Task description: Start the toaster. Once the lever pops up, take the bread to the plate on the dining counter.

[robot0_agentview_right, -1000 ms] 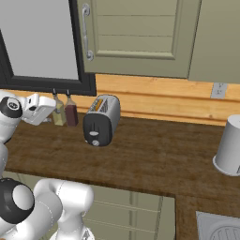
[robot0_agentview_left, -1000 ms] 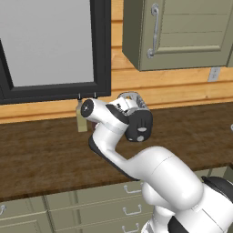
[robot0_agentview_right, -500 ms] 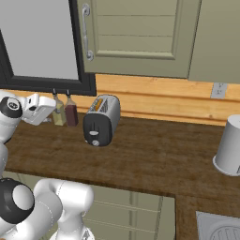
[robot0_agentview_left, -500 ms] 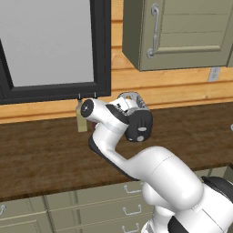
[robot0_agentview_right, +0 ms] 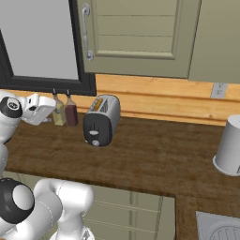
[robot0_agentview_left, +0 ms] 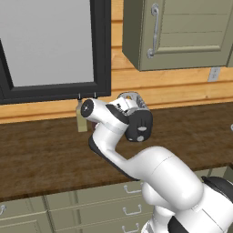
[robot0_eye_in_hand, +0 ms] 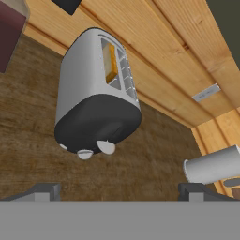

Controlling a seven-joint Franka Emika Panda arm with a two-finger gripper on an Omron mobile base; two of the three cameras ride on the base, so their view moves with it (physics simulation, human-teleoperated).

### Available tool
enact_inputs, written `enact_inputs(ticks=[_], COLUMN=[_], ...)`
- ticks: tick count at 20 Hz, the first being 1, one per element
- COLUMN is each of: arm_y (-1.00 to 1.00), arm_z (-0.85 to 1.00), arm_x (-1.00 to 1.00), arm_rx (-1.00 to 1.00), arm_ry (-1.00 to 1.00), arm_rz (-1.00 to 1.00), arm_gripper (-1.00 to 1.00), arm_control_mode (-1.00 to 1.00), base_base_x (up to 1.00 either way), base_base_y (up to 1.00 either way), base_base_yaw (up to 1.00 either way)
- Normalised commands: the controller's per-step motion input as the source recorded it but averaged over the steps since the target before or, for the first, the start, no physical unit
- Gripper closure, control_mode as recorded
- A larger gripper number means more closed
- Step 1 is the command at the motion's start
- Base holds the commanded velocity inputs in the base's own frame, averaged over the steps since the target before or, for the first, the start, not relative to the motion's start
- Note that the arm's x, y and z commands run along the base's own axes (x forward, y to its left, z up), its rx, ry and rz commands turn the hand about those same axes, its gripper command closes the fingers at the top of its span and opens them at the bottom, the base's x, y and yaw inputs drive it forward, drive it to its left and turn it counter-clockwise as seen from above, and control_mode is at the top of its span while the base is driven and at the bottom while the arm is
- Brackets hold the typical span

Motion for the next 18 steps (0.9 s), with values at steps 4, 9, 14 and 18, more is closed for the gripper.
enact_inputs(ticks=[4,9,14,18], arm_y=[0.0,0.0,0.0,0.0], arm_z=[0.0,0.0,0.0,0.0], arm_x=[0.0,0.0,0.0,0.0], arm_rx=[0.0,0.0,0.0,0.0], arm_ry=[0.0,0.0,0.0,0.0], arm_rz=[0.0,0.0,0.0,0.0], arm_gripper=[-1.0,-1.0,-1.0,-1.0], arm_control_mode=[-1.0,-1.0,-1.0,-1.0], base_base_x=[0.0,0.0,0.0,0.0], base_base_y=[0.0,0.0,0.0,0.0], base_base_yaw=[0.0,0.0,0.0,0.0])
